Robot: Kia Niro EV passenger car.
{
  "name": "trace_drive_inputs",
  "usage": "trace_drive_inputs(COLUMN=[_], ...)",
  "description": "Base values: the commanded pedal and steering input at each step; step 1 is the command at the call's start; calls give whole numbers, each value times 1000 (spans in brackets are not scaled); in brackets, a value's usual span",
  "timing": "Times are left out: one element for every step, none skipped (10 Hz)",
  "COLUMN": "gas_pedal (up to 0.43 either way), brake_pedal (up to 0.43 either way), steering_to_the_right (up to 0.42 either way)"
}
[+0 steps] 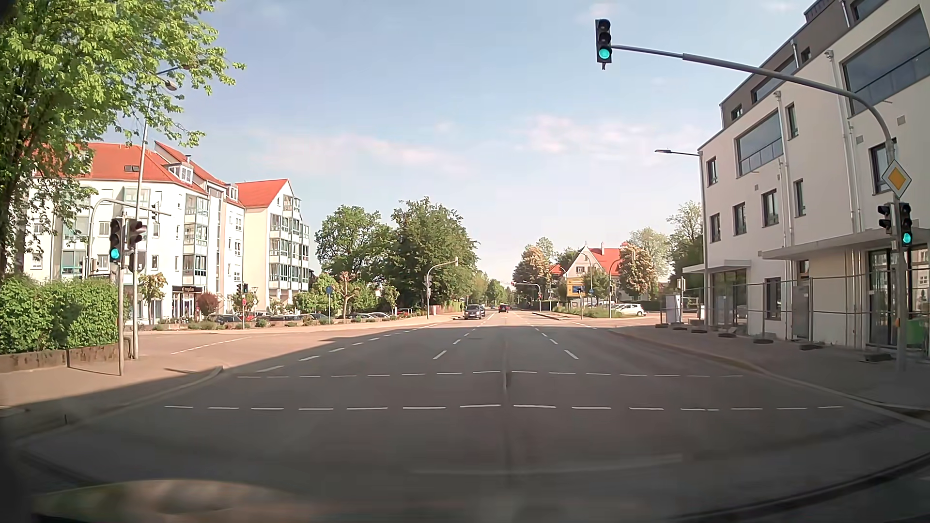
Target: Follow the waypoints while adhering to traffic rules and regulations
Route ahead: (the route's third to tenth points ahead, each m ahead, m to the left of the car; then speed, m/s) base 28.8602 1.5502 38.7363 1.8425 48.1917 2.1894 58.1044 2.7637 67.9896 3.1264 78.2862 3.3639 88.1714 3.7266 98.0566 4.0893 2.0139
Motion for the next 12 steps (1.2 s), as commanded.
trace_drive_inputs(gas_pedal=[311,311,311,311,311,331,339,339,339,339,339,339], brake_pedal=[0,0,0,0,0,0,0,0,0,0,0,0], steering_to_the_right=[-5,-5,-5,-4,-3,-2,0,2,3,3,4,5])
